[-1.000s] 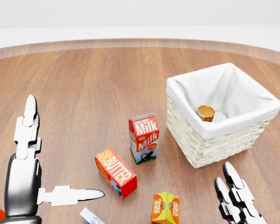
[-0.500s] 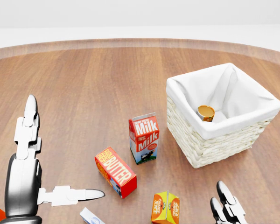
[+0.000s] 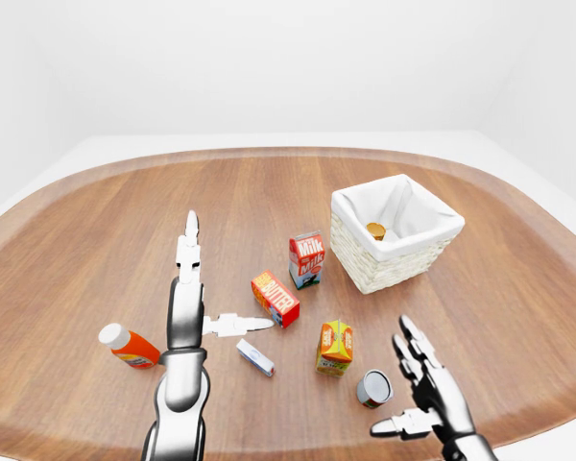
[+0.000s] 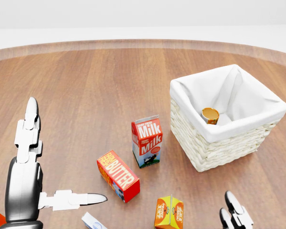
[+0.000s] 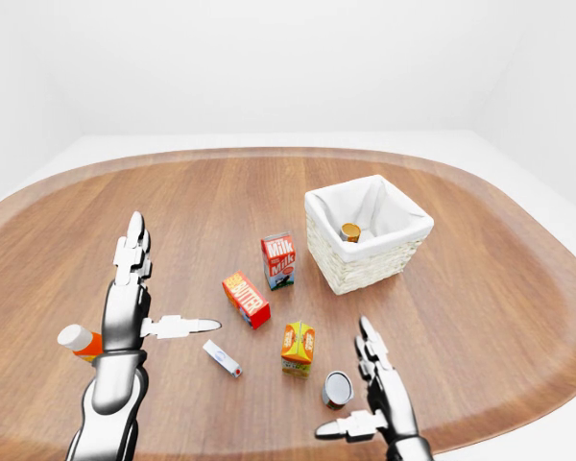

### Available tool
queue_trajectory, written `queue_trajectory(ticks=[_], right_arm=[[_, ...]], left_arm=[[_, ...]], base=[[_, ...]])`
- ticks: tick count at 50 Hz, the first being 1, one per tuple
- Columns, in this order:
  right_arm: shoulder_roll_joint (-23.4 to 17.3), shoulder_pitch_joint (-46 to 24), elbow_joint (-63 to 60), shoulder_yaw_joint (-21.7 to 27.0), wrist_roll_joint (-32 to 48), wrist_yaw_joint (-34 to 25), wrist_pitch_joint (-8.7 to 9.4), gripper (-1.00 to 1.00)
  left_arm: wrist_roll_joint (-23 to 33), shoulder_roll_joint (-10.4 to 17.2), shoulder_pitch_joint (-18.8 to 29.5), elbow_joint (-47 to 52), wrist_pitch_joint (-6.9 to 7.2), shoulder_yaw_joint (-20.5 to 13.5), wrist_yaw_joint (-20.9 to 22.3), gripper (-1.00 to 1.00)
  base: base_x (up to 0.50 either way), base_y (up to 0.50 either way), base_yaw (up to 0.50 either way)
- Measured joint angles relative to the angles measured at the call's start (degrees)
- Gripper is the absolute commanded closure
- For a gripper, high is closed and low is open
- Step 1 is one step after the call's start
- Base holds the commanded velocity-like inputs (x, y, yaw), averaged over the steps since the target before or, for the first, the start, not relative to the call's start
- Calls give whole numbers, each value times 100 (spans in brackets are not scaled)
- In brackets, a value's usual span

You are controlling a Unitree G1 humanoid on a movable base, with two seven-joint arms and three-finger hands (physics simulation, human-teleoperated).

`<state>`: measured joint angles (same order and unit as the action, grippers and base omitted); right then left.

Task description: Pick up the alphabet soup and the tomato sauce, and put them in the basket.

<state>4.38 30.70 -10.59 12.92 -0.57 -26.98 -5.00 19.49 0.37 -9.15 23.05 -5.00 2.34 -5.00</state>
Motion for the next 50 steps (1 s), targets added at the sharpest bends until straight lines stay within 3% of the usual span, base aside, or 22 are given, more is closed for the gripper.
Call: queue_trajectory(ticks=[50], right_arm=[[-158,-303,1017,91,450,318,0,-100]], left_arm=[[1,-1,3,11,0,3,1,-100]], base=[[0,0,0]])
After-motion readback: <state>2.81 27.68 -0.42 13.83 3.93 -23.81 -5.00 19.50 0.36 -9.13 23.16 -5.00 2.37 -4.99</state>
